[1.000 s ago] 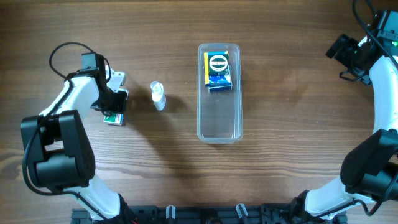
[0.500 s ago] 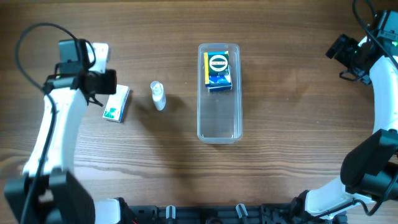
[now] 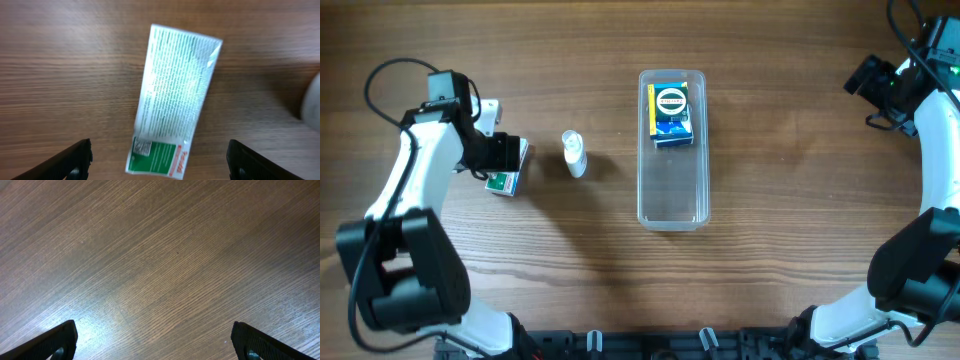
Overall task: Pack container
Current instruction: 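Lift the white-green box with the left gripper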
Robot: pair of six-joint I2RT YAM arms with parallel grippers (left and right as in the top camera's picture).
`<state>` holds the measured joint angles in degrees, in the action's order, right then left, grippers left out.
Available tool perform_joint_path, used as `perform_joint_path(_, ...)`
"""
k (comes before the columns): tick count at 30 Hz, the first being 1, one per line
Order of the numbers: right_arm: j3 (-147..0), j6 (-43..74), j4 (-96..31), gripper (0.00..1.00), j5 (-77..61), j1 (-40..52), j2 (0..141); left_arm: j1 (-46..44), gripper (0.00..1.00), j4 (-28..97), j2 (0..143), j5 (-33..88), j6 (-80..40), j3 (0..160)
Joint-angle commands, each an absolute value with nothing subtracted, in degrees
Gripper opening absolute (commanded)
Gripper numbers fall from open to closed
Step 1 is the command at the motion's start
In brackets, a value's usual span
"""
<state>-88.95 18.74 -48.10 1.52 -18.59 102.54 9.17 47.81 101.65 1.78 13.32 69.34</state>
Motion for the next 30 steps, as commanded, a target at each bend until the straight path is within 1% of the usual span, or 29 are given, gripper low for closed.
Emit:
perform_joint_path(1, -88.6, 18.2, -48.0, 1.0, 1.2, -18.6, 102.7, 9.4, 0.87, 47.9, 104.1, 1.6, 13.6, 69.3)
perform_joint_path(12, -88.6, 18.2, -48.0, 1.0, 1.2, -18.6, 102.7, 9.4, 0.87, 47.6, 105.3, 1.3, 17.6, 69.3)
perform_joint_path(22, -88.6, 18.2, -48.0, 1.0, 1.2, -18.6, 102.7, 9.4, 0.88, 46.0, 108.6, 1.4, 17.6, 69.3)
perform_joint_path(30, -88.6, 18.2, -48.0, 1.0, 1.2, -18.6, 102.7, 9.4, 0.87, 43.4, 109.2, 1.3, 17.6, 69.3)
